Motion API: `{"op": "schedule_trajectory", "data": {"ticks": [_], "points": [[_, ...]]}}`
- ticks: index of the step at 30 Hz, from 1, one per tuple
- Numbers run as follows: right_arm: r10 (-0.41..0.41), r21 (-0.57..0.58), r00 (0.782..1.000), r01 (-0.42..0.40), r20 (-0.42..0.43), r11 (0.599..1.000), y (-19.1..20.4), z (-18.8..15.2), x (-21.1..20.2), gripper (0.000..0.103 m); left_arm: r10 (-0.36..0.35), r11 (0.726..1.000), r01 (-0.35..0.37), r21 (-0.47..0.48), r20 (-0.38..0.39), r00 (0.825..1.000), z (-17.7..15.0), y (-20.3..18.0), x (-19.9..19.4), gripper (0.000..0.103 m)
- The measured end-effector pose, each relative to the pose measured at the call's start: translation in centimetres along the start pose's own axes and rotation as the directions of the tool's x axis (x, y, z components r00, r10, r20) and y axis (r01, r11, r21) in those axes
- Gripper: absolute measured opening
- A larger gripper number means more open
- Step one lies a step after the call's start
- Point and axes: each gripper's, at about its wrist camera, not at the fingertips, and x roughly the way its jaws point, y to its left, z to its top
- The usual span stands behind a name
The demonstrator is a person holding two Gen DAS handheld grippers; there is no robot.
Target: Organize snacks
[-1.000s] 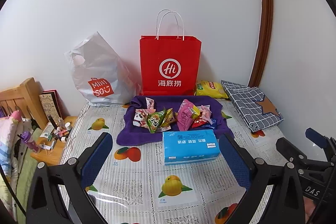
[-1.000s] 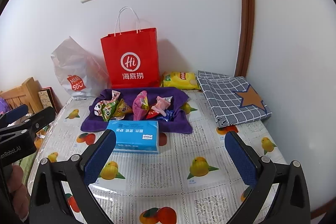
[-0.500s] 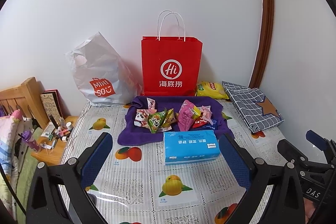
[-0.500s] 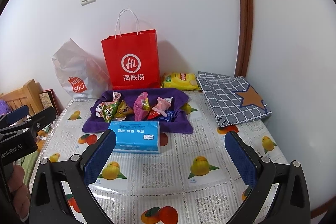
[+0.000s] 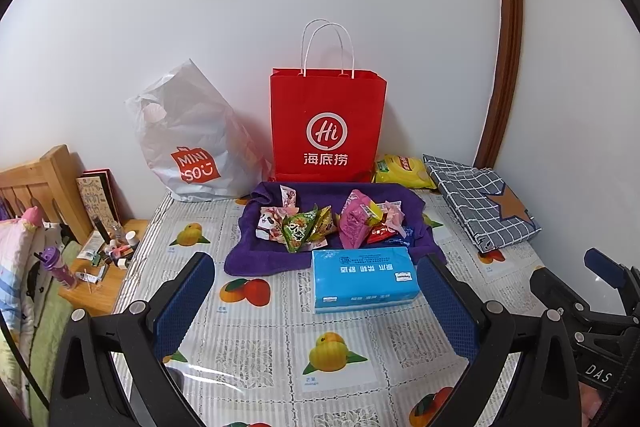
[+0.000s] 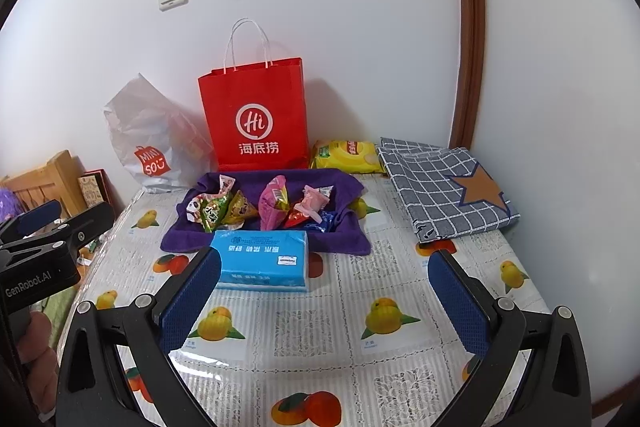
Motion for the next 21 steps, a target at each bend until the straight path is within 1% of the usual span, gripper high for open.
{"op": "schedule_trajectory", "data": {"ticks": [11,21], "points": [[0.014,0.019,1.000,-0.014,0.000,1.000,-0.05,-0.03,0.12,0.102,0.000,1.000,0.000,-0.006,-0.004,1.000,0.00,0.25,0.11,0.102],[0.014,0.012,1.000,-0.014,0.001,1.000,0.13,-0.24,0.12,0.102,-0.002,1.000,0.002,-0.012,0.001,1.000,-0.16,0.27,0.01,0.102]]}}
